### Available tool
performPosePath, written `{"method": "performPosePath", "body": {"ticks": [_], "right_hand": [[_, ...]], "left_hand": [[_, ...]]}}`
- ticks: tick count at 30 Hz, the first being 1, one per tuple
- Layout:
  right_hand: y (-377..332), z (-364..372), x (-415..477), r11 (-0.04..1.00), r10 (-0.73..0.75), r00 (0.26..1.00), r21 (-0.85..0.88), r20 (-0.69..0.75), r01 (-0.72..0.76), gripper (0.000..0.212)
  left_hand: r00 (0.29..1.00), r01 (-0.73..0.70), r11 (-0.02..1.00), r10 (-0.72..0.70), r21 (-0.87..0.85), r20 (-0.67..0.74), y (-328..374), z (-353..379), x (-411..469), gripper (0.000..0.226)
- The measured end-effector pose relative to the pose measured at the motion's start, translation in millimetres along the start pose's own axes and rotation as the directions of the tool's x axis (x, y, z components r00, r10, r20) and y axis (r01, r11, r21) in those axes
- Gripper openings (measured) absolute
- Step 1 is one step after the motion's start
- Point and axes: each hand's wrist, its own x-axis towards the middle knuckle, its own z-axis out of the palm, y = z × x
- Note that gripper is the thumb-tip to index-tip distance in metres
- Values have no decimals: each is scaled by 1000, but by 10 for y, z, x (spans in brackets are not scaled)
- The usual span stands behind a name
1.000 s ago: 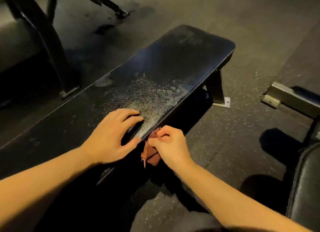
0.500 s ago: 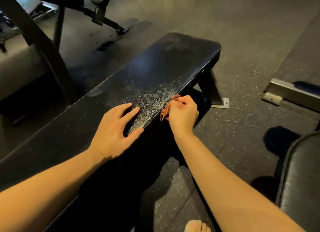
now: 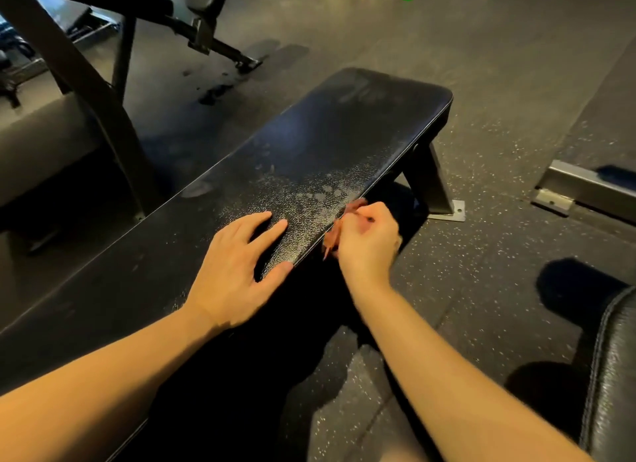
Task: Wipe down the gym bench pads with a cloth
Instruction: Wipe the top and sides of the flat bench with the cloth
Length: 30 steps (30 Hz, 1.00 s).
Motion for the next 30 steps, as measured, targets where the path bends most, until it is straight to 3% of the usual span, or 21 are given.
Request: {"method": "performPosePath", "body": {"ticks": [2, 4, 5, 9, 11, 13, 16, 17, 20, 22, 24, 27, 28, 30], "right_hand": [[59, 43, -528, 997, -71, 989, 15, 128, 69, 8], [140, 32, -895, 998, -61, 937, 25, 344, 56, 6], [136, 22, -848, 999, -33, 927, 10, 373, 31, 1], [117, -31, 13, 998, 58, 993, -29, 102, -55, 9], [44, -82, 21, 1000, 7, 999, 0, 46, -7, 11], [33, -42, -427, 997, -74, 988, 24, 138, 71, 13], [91, -26, -1040, 995, -90, 906, -10, 413, 104, 6], [95, -23, -941, 996, -57, 917, -42, 395, 81, 5], [78, -11, -293, 998, 28, 990, -59, 139, -20, 10], [43, -52, -118, 1000, -6, 999, -7, 36, 6, 14], [51, -28, -393, 996, -80, 993, 35, 84, 77, 17], [127, 16, -996, 996, -75, 912, -17, 403, 89, 5], [115, -4, -970, 995, -54, 906, -49, 420, 82, 3], [122, 35, -577, 998, 41, 963, -51, 266, -29, 6]], "left_hand": [[1000, -7, 1000, 7, -9, -11, -16, 5, 7, 66], [1000, -20, 1000, 20, -12, -8, -24, 12, -4, 66], [1000, -24, 1000, 24, -15, -6, -20, 6, -5, 66], [1000, -14, 1000, 14, -12, 3, -13, -12, -1, 66], [1000, -5, 1000, 5, -11, 0, -14, -11, -7, 65], [1000, -5, 1000, 5, -16, -8, -18, -4, 3, 65], [1000, -19, 1000, 19, -11, -1, -14, -3, -8, 66], [1000, -20, 1000, 20, -11, 4, -9, -8, -14, 66], [1000, -18, 1000, 18, 2, 5, -32, -21, -3, 66], [1000, -13, 1000, 13, 4, 10, -25, -19, -6, 65], [1000, -15, 1000, 15, -4, -6, -18, -11, -5, 65], [1000, -20, 1000, 19, -16, -10, -16, -2, -12, 64], [1000, -18, 1000, 18, -22, -6, -9, -12, -20, 64], [1000, -21, 1000, 21, -10, -6, -4, -24, -8, 64]]}}
